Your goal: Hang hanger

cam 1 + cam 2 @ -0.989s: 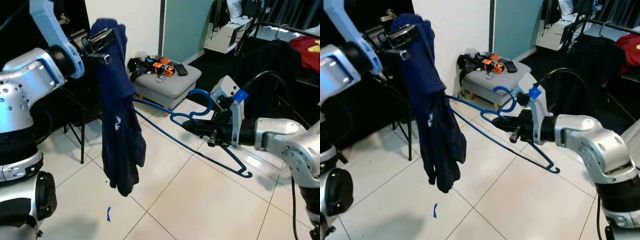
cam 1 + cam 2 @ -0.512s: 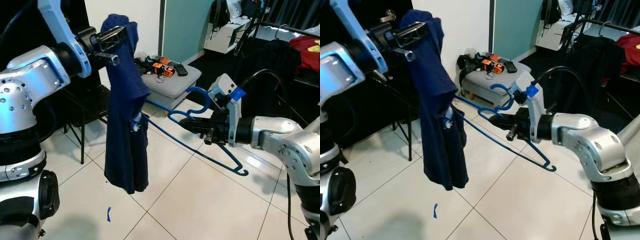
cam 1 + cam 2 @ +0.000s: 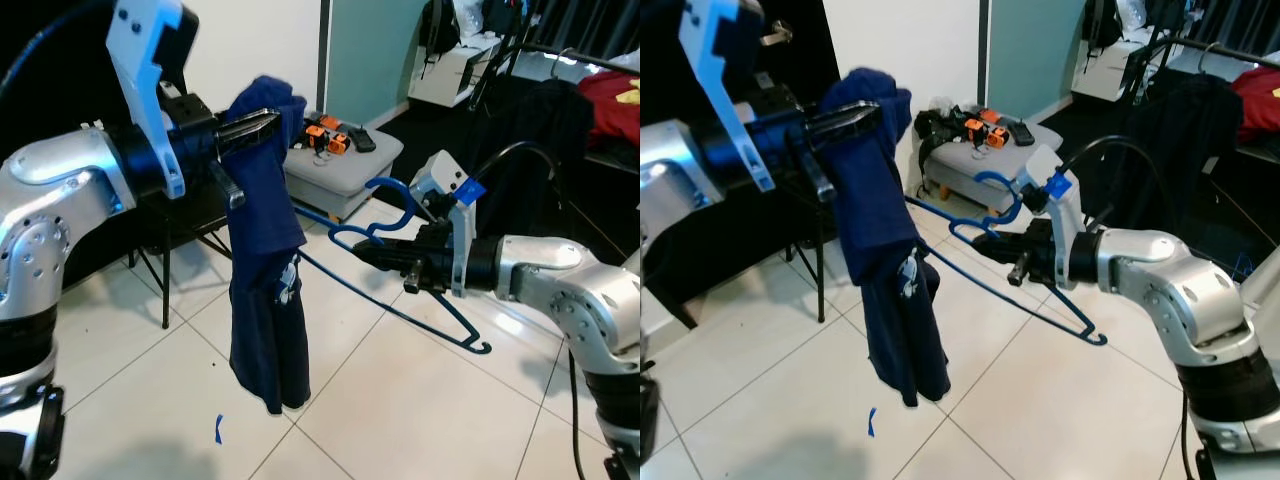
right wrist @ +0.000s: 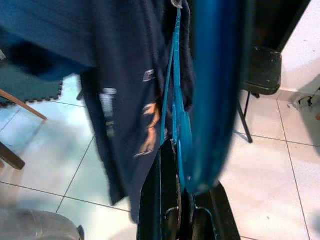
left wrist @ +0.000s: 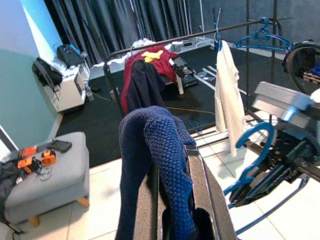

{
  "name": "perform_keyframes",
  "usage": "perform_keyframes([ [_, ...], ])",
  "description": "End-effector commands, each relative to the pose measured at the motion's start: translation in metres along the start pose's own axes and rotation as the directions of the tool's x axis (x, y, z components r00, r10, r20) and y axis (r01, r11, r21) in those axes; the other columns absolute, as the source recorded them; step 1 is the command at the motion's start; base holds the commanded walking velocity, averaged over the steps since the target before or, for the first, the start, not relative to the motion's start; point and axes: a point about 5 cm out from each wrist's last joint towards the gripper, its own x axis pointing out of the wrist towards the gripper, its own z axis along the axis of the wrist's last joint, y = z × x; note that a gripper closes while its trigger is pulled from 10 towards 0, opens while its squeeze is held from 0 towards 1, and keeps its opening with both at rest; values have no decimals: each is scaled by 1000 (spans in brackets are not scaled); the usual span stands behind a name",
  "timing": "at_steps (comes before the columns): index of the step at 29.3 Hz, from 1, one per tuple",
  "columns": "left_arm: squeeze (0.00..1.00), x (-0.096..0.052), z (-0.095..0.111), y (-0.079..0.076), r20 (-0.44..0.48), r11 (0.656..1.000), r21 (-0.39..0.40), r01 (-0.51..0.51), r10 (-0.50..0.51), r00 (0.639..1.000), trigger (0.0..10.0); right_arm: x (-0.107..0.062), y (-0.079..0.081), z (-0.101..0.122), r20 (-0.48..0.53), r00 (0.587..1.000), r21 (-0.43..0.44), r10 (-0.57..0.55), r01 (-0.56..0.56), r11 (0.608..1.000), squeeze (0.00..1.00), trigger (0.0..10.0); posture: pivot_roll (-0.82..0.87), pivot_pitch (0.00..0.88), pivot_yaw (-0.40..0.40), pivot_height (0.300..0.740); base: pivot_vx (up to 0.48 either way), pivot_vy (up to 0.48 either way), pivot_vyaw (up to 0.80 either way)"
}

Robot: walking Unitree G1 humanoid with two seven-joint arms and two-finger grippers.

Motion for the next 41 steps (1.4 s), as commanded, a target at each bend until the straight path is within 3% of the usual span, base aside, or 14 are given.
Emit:
perform_keyframes([
  [1, 0, -4, 14, -3, 49, 999, 47, 19, -21, 999, 10000, 5, 1, -4, -25, 1000, 16, 2, -1, 1000, 0, 10000, -80, 29, 0, 740, 0, 0, 0],
  [6, 0, -5, 19, -7, 95, 999, 34, 39, -42, 995, 10000, 9, -8, -5, -29, 997, 60, -72, 74, 995, 0, 10000, -79, 28, -3, 740, 0, 0, 0],
  [7, 0, -5, 19, -9, 117, 998, 31, 52, -56, 992, 10000, 10, -19, -5, -29, 987, 108, -158, 160, 981, 0, 10000, -80, 28, -5, 740, 0, 0, 0],
  [9, 0, -5, 18, -19, 172, 994, 25, 102, -105, 979, 10000, 10, -42, -6, -18, 939, 233, -345, 339, 912, 0, 10000, -81, 29, -9, 740, 0, 0, 0],
  [12, 0, -5, 19, -25, 198, 991, 20, 129, -131, 971, 10000, 10, -49, -5, -7, 917, 285, -398, 383, 878, 0, 10000, -81, 30, -10, 740, 0, 0, 0],
  [15, 0, -7, 17, -39, 220, 980, 12, 197, -195, 956, 10000, 10, -65, 1, 54, 855, 449, -517, 442, 777, 0, 10000, -77, 36, -12, 740, 0, 0, 0],
  [17, 0, -7, 17, -39, 220, 980, 12, 197, -195, 956, 10000, 10, -65, 1, 54, 855, 449, -517, 442, 777, 0, 10000, -77, 36, -12, 740, 0, 0, 0],
  [18, 0, -7, 15, -41, 216, 978, 6, 207, -204, 955, 10000, 10, -68, 3, 74, 839, 496, -539, 438, 750, 0, 10000, -77, 36, -12, 740, 0, 0, 0],
  [20, 0, -4, 3, -48, 189, 977, -20, 211, -204, 961, 10000, 17, -69, 15, 161, 823, 622, -544, 343, 704, 0, 10000, -74, 38, -11, 740, 0, 0, 0],
  [21, 0, -4, 3, -48, 189, 977, -20, 211, -204, 961, 10000, 17, -69, 15, 161, 823, 622, -544, 343, 704, 0, 10000, -74, 38, -11, 740, 0, 0, 0],
  [24, 0, 5, -17, -57, 131, 981, -37, 191, -184, 974, 10000, 31, -61, 29, 246, 832, 745, -497, 165, 646, 0, 10000, -76, 41, -8, 740, 0, 0, 0],
  [29, 0, 19, -42, -58, 22, 995, 4, 103, -103, 994, 10000, 45, -50, 36, 287, 860, 797, -423, 30, 603, 0, 10000, -75, 42, -13, 740, 0, 0, 0],
  [33, 0, 34, -68, -53, -75, 993, 114, -36, 45, 996, 10000, 60, -36, 45, 328, 874, 814, -358, -70, 576, 0, 10000, -78, 45, -14, 740, 0, 0, 0],
  [41, 0, 37, -73, -59, -56, 991, 123, -62, 69, 996, 10000, 65, -34, 59, 399, 837, 846, -374, -180, 502, 0, 10000, -71, 40, -19, 740, 0, 0, 0],
])
